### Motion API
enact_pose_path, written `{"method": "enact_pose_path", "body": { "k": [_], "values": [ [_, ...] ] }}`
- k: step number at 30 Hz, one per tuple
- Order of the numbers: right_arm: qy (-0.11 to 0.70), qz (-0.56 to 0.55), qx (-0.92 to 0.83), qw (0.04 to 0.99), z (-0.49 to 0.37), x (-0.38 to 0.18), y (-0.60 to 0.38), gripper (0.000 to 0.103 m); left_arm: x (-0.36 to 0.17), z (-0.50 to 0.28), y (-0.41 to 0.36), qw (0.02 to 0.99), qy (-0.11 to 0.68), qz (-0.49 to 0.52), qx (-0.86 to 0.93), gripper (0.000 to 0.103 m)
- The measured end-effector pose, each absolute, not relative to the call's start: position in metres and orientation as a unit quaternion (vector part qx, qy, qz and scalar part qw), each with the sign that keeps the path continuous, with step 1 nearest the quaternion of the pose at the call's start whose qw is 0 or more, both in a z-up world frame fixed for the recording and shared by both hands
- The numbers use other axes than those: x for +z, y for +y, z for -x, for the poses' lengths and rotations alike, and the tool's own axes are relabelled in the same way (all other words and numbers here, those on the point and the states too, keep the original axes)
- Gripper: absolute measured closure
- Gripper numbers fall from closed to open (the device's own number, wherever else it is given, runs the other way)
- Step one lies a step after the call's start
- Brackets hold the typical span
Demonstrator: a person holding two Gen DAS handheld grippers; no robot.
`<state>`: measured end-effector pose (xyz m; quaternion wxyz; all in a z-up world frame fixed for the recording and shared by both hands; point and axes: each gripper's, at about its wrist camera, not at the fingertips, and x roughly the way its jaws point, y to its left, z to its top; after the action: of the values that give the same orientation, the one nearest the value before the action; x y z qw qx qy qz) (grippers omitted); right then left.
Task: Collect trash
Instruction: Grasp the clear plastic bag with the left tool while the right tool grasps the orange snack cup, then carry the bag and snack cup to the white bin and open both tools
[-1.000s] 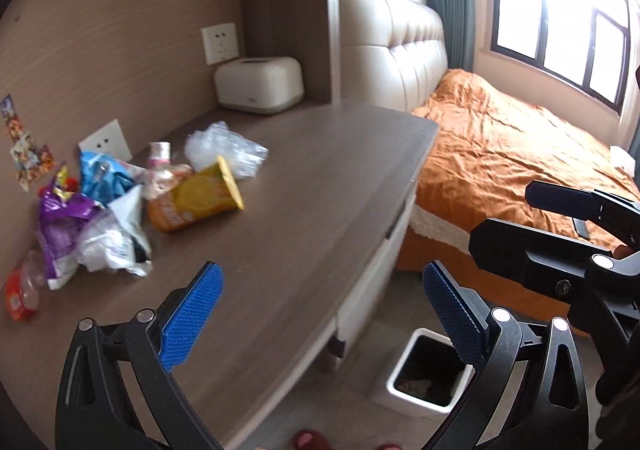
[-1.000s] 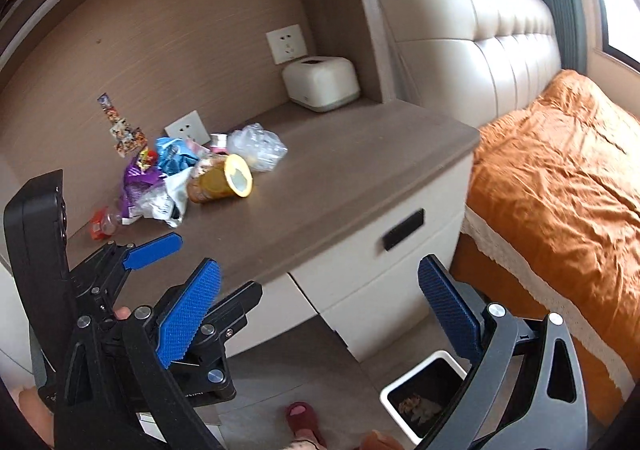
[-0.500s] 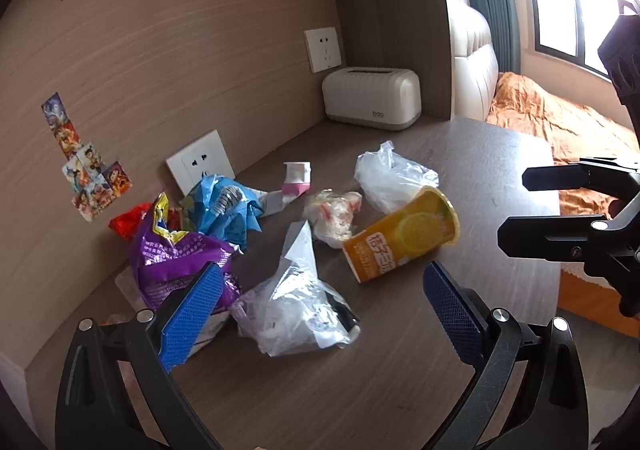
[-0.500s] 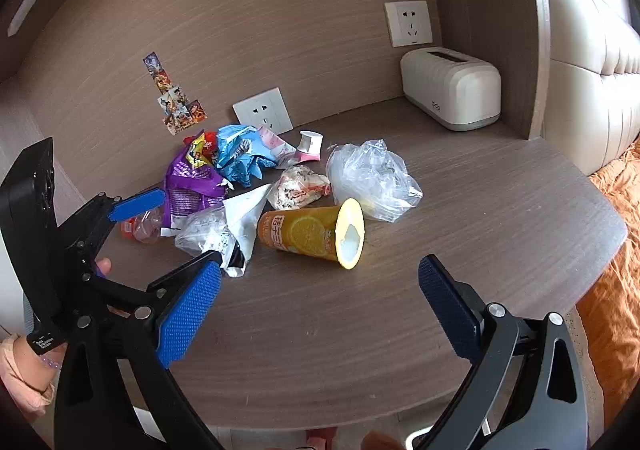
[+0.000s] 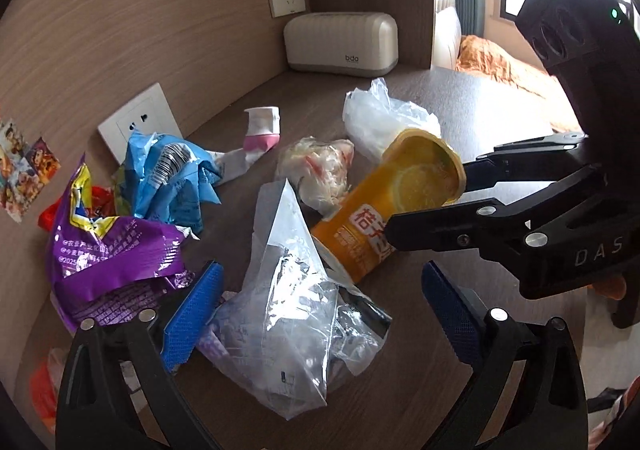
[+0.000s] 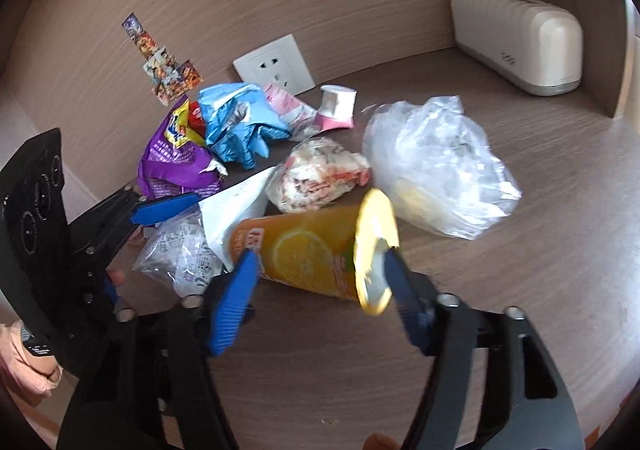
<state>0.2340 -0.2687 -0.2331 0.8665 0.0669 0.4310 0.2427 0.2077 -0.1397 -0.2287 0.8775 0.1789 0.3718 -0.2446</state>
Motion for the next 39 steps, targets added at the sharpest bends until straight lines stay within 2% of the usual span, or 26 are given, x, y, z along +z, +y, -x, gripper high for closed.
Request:
{"method": "enact_pose_path", "body": {
  "k": [1, 2, 3, 4, 7, 11, 12, 14, 25, 32, 39],
  "values": [
    [0.431, -0.063, 0.243, 0.867, -0.234, -0.235, -0.266, 0.051, -0.231, -0.209, -0.142, 0.874, 0.376, -0.186, -0.243, 0.013],
    [0.433, -0.061, 0.245, 0.865, -0.234, -0.237, -0.263, 0.058, -0.232, -0.211, -0.143, 0.874, 0.376, -0.191, -0.242, 0.021],
    [0.436, -0.061, 0.250, 0.862, -0.235, -0.239, -0.262, 0.073, -0.233, -0.211, -0.143, 0.873, 0.378, -0.192, -0.242, 0.029],
    [0.439, -0.067, 0.258, 0.858, -0.235, -0.241, -0.260, 0.080, -0.235, -0.212, -0.142, 0.870, 0.383, -0.191, -0.244, 0.029],
    [0.441, -0.076, 0.268, 0.854, -0.231, -0.242, -0.255, 0.088, -0.237, -0.211, -0.142, 0.868, 0.384, -0.199, -0.243, 0.037],
    [0.432, -0.091, 0.261, 0.858, -0.224, -0.235, -0.255, 0.094, -0.231, -0.207, -0.136, 0.871, 0.389, -0.180, -0.241, 0.053],
    [0.430, -0.093, 0.260, 0.860, -0.224, -0.232, -0.255, 0.095, -0.228, -0.205, -0.133, 0.873, 0.388, -0.174, -0.239, 0.057],
    [0.423, -0.092, 0.257, 0.864, -0.218, -0.225, -0.256, 0.095, -0.220, -0.200, -0.129, 0.879, 0.382, -0.164, -0.234, 0.059],
    [0.389, -0.101, 0.222, 0.888, -0.177, -0.185, -0.283, 0.095, -0.173, -0.168, -0.144, 0.889, 0.351, -0.146, -0.254, 0.059],
    [0.371, -0.121, 0.158, 0.907, -0.122, -0.164, -0.335, 0.095, -0.159, -0.132, -0.195, 0.879, 0.337, -0.143, -0.306, 0.059],
    [0.373, -0.160, 0.065, 0.912, -0.053, -0.164, -0.406, 0.095, -0.172, -0.086, -0.269, 0.844, 0.344, -0.157, -0.381, 0.059]
  ]
}}
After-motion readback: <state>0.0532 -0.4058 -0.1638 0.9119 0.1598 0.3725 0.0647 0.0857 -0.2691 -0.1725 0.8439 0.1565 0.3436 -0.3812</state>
